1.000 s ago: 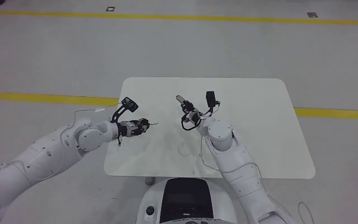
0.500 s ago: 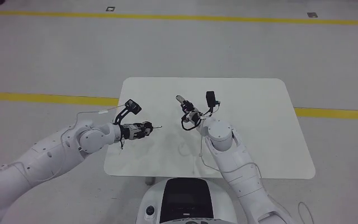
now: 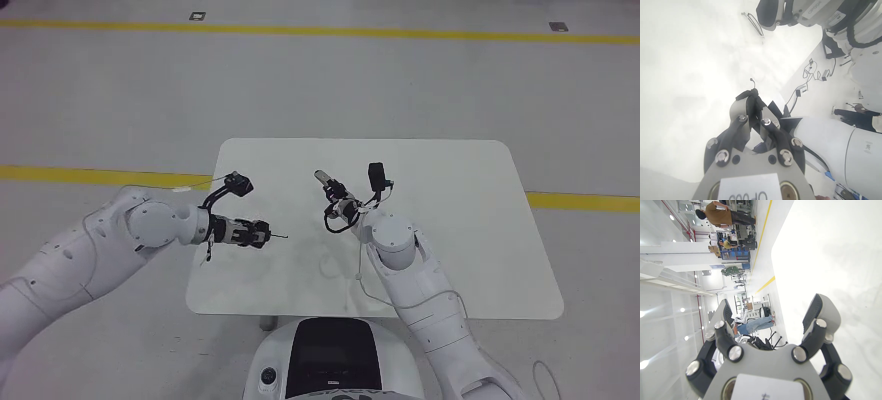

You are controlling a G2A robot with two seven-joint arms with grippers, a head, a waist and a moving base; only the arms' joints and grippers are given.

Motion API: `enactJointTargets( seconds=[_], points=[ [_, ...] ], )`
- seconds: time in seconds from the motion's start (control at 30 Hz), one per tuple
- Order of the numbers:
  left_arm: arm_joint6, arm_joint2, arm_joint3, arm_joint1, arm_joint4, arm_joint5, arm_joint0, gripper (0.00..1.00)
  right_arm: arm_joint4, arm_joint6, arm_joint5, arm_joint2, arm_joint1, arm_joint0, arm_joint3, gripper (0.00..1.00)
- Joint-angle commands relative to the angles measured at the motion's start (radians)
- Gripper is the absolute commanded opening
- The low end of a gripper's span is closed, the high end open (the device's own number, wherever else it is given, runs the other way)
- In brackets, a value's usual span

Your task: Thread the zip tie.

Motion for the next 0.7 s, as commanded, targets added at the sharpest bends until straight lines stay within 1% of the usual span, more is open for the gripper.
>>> enactJointTargets(
  seconds=[0.0,0.03,0.1,0.17,0.2,0.23,0.3,0.33,0.37,0.43,0.47,0.5,0.53,0.67],
  points=[
    [-0.035,-0.031,0.008,-0.004,-0.023,0.000,0.020,0.00,0.000,0.000,0.000,0.000,0.000,0.000,0.000,1.00],
    [-0.051,-0.051,0.012,-0.006,-0.035,0.000,0.034,0.00,0.000,0.000,0.000,0.000,0.000,0.000,0.000,1.00],
    [-0.092,-0.087,0.007,-0.011,-0.072,0.000,0.060,0.00,0.000,0.000,0.000,0.000,0.000,0.000,0.000,1.00],
    [-0.137,-0.144,0.009,-0.019,-0.125,0.000,0.096,0.00,0.000,0.000,0.000,0.000,0.000,0.000,0.000,1.00],
    [-0.161,-0.175,0.011,-0.024,-0.154,0.000,0.114,0.00,0.000,0.000,0.000,0.000,0.000,0.000,0.000,1.00],
    [-0.197,-0.220,0.019,-0.031,-0.189,0.000,0.140,0.00,0.000,0.000,0.000,0.000,0.000,0.000,0.000,1.00],
    [-0.261,-0.295,0.037,-0.046,-0.237,0.000,0.183,0.00,0.000,0.000,0.000,0.000,0.000,0.000,0.000,1.00],
    [-0.296,-0.336,0.050,-0.056,-0.259,0.000,0.206,0.00,0.000,0.000,0.000,0.000,0.000,0.000,0.000,1.00],
    [-0.348,-0.391,0.067,-0.070,-0.286,0.000,0.236,0.00,0.000,0.000,0.000,0.000,0.000,0.000,0.000,1.00],
    [-0.423,-0.475,0.108,-0.098,-0.330,0.000,0.283,0.00,0.000,0.000,0.000,0.000,0.000,0.000,0.000,1.00],
    [-0.459,-0.518,0.128,-0.114,-0.353,0.000,0.304,0.00,0.000,0.000,0.000,0.000,0.000,0.000,0.000,1.00],
    [-0.519,-0.576,0.149,-0.137,-0.386,0.000,0.330,0.00,0.000,0.000,0.000,0.000,0.000,0.000,0.000,1.00],
    [-0.565,-0.621,0.165,-0.156,-0.412,0.000,0.348,0.00,0.000,0.000,0.000,0.000,0.000,0.000,0.000,1.00],
    [-0.565,-0.621,0.165,-0.156,-0.412,0.000,0.348,0.00,0.000,0.000,0.000,0.000,0.000,0.000,0.000,1.00]
  ],
)
